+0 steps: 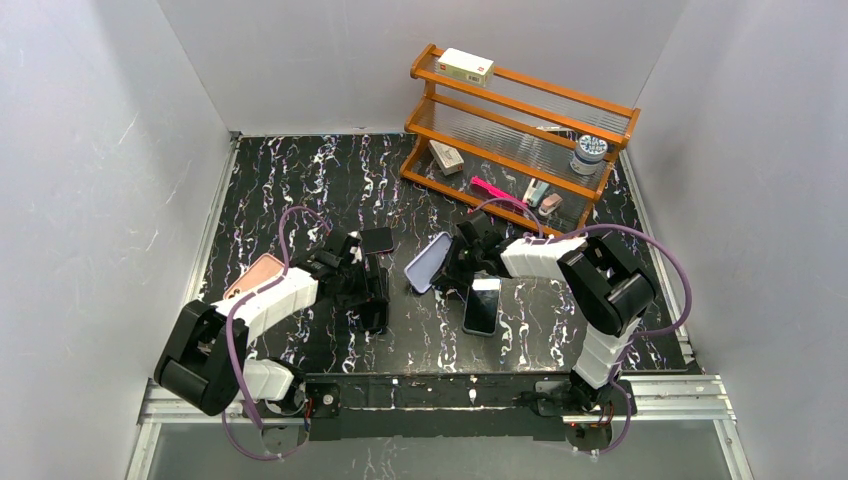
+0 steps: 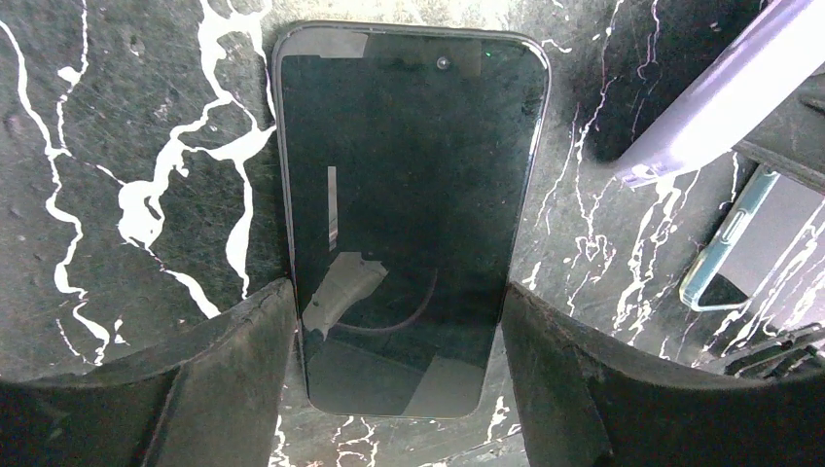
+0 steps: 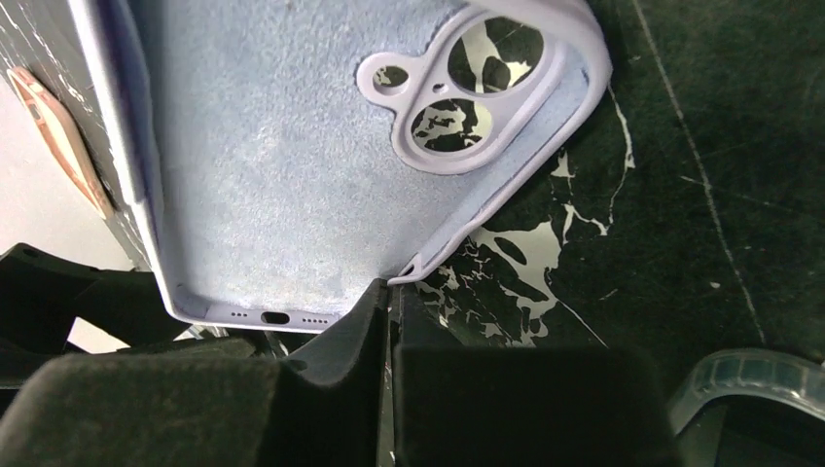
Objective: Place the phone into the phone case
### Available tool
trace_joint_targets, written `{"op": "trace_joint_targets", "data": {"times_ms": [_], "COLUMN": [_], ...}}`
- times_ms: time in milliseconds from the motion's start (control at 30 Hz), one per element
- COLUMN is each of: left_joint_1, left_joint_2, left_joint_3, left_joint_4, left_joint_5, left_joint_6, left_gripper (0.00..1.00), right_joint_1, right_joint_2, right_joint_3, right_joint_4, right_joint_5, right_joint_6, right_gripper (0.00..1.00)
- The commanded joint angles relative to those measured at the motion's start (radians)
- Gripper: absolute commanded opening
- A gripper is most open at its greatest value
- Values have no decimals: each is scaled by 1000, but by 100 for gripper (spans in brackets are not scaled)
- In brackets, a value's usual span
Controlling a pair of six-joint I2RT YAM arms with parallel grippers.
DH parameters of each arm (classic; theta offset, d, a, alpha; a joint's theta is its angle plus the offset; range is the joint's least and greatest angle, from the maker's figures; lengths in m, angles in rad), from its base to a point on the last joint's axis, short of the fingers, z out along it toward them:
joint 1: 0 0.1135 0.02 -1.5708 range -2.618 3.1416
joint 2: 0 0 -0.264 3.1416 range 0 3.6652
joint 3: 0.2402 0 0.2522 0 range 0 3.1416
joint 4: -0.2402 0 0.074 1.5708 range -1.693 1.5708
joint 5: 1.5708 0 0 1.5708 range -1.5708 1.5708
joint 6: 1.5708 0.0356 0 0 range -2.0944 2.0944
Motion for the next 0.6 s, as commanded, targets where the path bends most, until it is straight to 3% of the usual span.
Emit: {"op": "trace_joint_targets", "data": {"times_ms": [0,133,567], "left_joint_1": [0,0,0], "left_joint_2": [-26,-47,-93], "left_joint_3": [-19,-10,-23], "left_joint_4": [-31,-24,-35], "left_joint_5": [55,96,79], "left_joint_6": [-19,-25,-36], "left_gripper": [35,35,33], "right_joint_1": [7,11,126], "right_joint_2": [-11,-54,-188], "right_joint_3": [0,-8,-17], "right_joint_4": [-91,-138,-458], "right_joint_5": [10,15,134], "right_joint_6": [-53,-85,-216], "right_gripper": [8,4,4]}}
